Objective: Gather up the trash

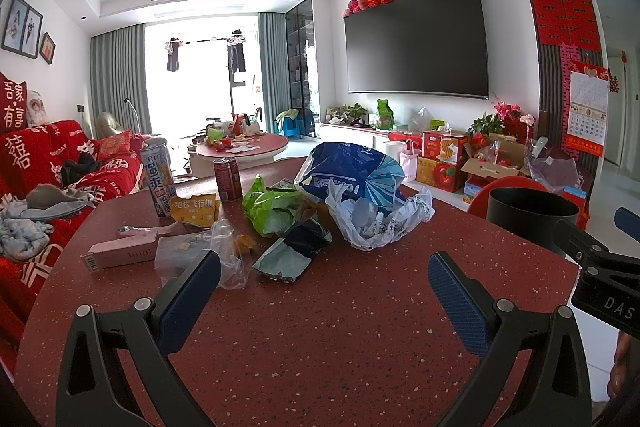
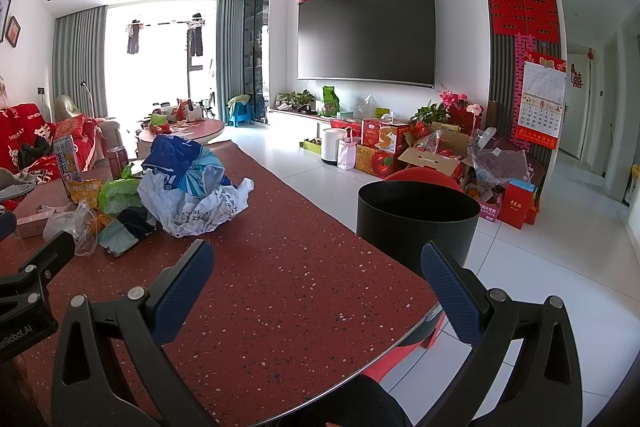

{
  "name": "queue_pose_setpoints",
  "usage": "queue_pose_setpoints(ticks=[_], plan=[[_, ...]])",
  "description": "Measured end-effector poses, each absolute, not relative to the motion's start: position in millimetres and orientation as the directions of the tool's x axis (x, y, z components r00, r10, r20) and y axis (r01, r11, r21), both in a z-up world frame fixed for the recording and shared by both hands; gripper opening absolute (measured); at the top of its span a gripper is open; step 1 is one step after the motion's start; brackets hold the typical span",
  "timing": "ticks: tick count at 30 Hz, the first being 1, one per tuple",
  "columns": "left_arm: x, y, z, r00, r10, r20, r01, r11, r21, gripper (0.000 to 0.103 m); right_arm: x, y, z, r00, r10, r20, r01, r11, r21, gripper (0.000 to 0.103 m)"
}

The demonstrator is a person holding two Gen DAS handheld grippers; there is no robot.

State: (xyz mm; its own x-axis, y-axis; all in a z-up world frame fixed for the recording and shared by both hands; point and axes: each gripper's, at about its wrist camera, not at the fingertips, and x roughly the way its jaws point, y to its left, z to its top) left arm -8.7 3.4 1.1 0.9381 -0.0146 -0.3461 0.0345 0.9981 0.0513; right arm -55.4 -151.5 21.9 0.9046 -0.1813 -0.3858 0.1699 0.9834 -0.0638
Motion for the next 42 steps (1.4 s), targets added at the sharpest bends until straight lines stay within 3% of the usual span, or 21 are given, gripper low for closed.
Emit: queue_pose_setpoints(ticks=[42], plan=[[-8.9,2.3,0.1,0.939,-0.016,-0.344,0.036,0.998,0.052,0.103,-54.7,-150.4,21.8,0.905,-0.182,-0.384,0.175,0.983,-0.053,0.103]])
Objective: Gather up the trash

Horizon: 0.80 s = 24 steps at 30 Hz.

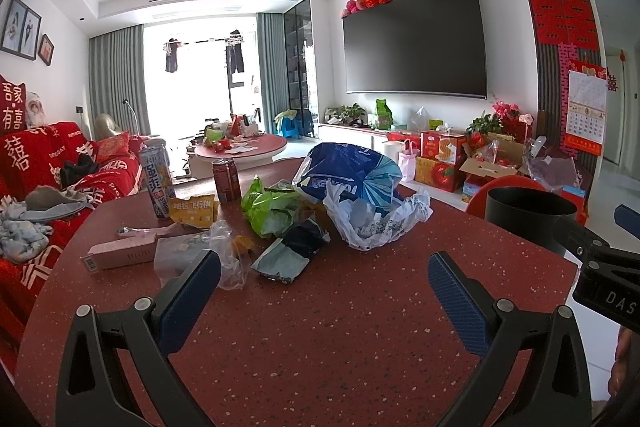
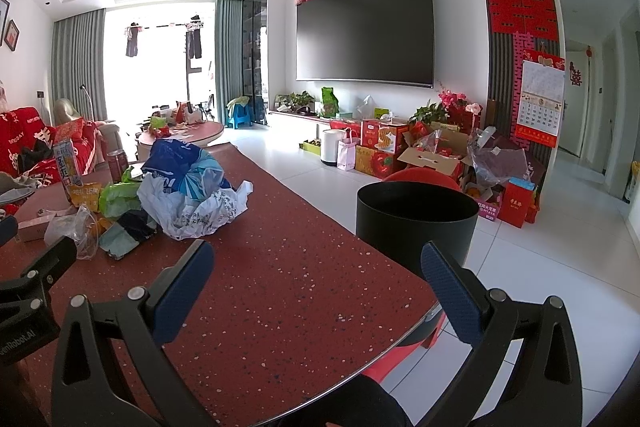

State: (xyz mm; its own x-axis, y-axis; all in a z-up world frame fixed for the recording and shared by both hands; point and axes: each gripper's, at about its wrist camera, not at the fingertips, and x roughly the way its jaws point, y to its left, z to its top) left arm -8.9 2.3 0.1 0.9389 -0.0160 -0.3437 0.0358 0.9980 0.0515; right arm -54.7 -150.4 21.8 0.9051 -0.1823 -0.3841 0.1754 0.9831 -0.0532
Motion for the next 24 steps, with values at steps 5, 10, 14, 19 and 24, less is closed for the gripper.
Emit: queue_pose_setpoints(ticks=[5,10,14,19,24], plan=[[-9.9,2.8,0.0,0.939,-0.016,-0.343,0.035,0.998,0.051,0.103,-54.7,-151.0,22.4,0.905,-0.18,-0.385,0.174,0.983,-0.051,0.103],[-10.0,3.4,0.4,0.939,-0.016,-0.344,0.035,0.998,0.049,0.103,-55.0,-150.9,22.3,0.906,-0.181,-0.384,0.175,0.983,-0.05,0.103],[-10.0,3.2,0.4,0.939,-0.017,-0.344,0.036,0.998,0.05,0.103,-54.9,-150.7,22.4,0.905,-0.18,-0.385,0.175,0.983,-0.049,0.103],[-10.1,3.2,0.3,0.939,-0.015,-0.344,0.035,0.998,0.051,0.103,-55.2,-150.9,22.2,0.906,-0.18,-0.384,0.174,0.983,-0.05,0.103],[-10.1,3.6,0.9,0.938,-0.015,-0.345,0.035,0.998,0.05,0.103,-55.5,-150.4,21.9,0.905,-0.179,-0.386,0.174,0.984,-0.049,0.103]])
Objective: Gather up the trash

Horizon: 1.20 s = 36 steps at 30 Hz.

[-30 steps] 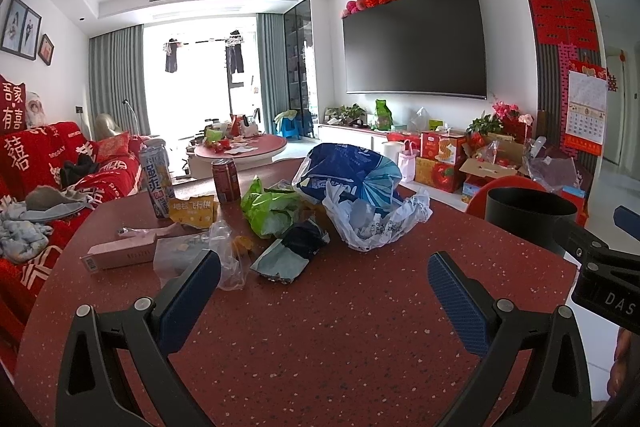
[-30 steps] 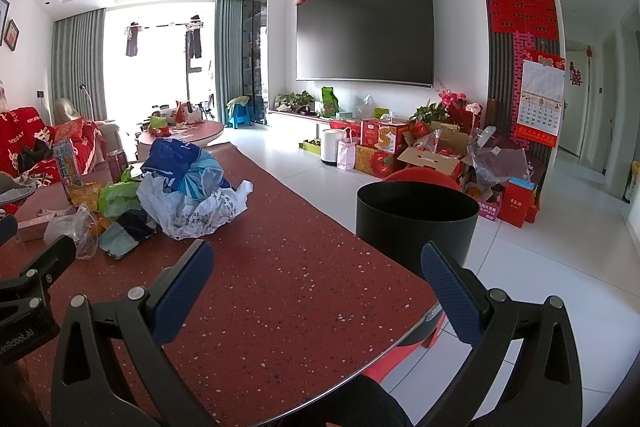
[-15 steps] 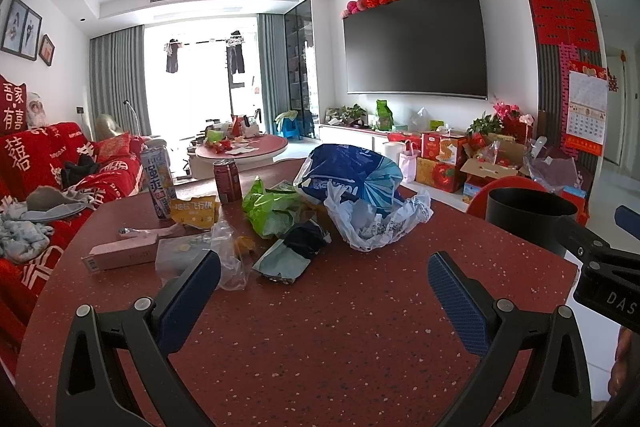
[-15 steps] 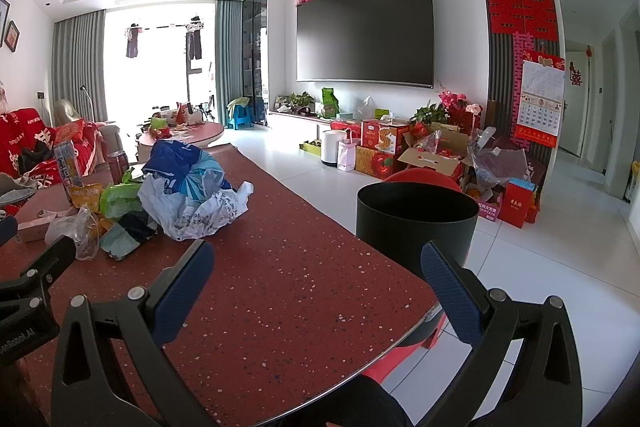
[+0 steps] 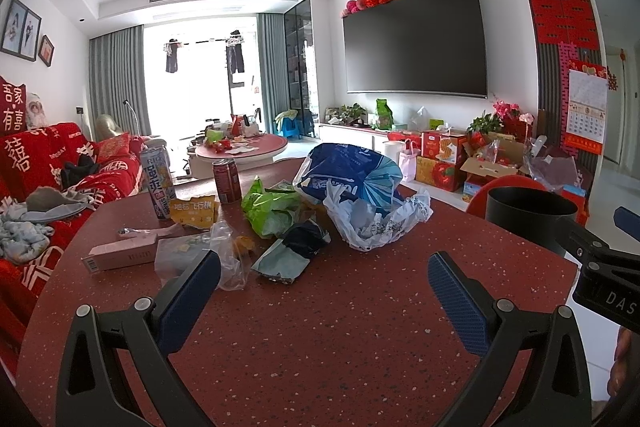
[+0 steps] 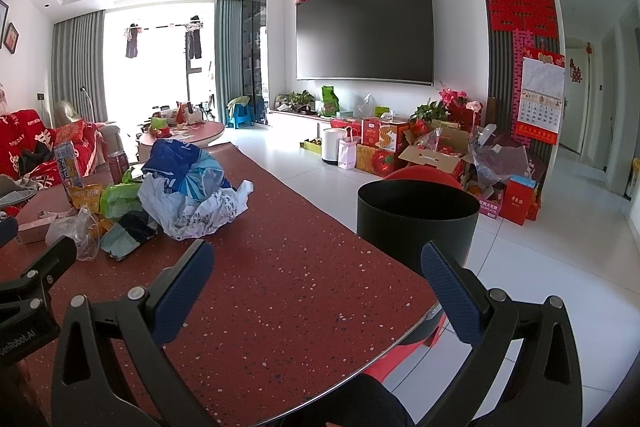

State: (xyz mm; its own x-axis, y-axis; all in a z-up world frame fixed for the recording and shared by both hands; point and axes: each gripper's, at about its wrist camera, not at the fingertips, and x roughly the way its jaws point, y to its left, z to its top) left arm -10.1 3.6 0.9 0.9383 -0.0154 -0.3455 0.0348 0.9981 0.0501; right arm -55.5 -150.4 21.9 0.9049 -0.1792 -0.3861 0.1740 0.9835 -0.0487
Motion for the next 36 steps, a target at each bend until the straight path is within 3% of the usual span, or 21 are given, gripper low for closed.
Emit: queue_pose_setpoints(ticks=[17,26,31,34,36], plan=[[-9,3,1,0.935,-0.017,-0.354,0.038,0.998,0.054,0.103,-49,-148,20,0.9,-0.168,-0.403,0.166,0.985,-0.041,0.103],[14,25,3,0.918,0.115,-0.378,-0.078,0.991,0.111,0.103,-24,-154,11,0.865,-0.052,-0.499,0.081,0.996,0.037,0.103],[51,69,-2,0.851,0.016,-0.525,-0.038,0.999,-0.032,0.103,2,-151,5,0.84,0.06,-0.54,-0.046,0.998,0.038,0.103],[74,84,-10,0.785,0.116,-0.609,-0.124,0.992,0.029,0.103,20,-144,-1,0.775,0.102,-0.624,-0.117,0.993,0.017,0.103],[84,94,-12,0.779,0.134,-0.612,-0.153,0.988,0.021,0.103,35,-139,-2,0.732,0.14,-0.667,-0.159,0.987,0.033,0.103]])
